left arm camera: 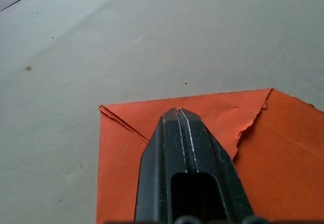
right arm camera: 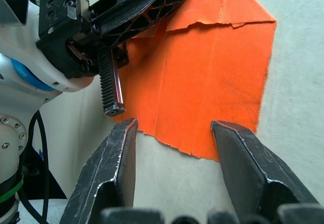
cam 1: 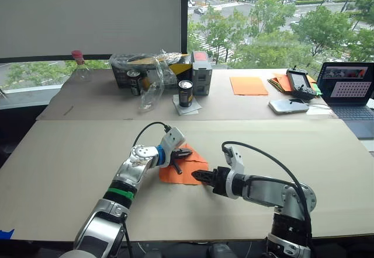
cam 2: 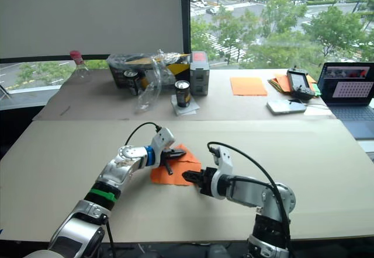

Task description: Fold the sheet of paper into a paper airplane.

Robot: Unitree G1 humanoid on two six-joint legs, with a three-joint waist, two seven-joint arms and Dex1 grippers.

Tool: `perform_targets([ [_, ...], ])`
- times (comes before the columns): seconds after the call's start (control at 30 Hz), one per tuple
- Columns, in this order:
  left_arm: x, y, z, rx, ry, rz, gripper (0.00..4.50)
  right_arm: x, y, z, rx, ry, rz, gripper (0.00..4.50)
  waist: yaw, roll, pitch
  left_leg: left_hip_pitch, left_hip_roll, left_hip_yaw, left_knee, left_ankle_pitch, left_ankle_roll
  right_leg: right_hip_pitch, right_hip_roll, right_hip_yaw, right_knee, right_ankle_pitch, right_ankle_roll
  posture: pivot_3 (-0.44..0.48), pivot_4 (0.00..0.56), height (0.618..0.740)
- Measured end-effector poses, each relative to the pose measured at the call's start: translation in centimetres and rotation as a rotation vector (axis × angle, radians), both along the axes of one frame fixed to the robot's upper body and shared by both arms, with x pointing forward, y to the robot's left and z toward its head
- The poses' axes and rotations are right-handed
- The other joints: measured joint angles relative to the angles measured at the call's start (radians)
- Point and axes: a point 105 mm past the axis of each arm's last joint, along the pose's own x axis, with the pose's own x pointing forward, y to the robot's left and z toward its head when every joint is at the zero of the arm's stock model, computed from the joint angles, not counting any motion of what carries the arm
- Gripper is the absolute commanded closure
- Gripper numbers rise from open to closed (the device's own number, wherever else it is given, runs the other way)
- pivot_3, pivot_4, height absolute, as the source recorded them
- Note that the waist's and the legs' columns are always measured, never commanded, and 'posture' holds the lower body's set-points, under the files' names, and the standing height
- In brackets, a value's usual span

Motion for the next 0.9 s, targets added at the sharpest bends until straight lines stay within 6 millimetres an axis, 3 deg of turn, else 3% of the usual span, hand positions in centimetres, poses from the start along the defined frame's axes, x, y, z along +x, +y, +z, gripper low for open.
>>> perform_targets([
  [0.53, 0.0, -0.9, -0.3, -0.015, -0.001, -0.026, 4.5, -1.5, -2.6, 0.2, -0.055, 0.107, -0.077, 1.92, 0.017, 0.0, 0.0, -0.001, -0.001, 0.0, 0.0, 0.0, 0.0, 0.002, -0.001, 0.0, -0.003, -0.001, 0.001, 0.0, 0.15, 0.732],
  [0.9, 0.0, -0.8, -0.3, -0.013, 0.0, -0.024, 4.5, -1.0, -1.8, 0.1, -0.025, 0.129, -0.088, 1.92, 0.019, 0.0, 0.0, 0.0, 0.0, 0.0, 0.0, 0.0, 0.0, 0.002, 0.0, 0.0, -0.003, -0.001, 0.001, 0.0, 0.15, 0.732],
])
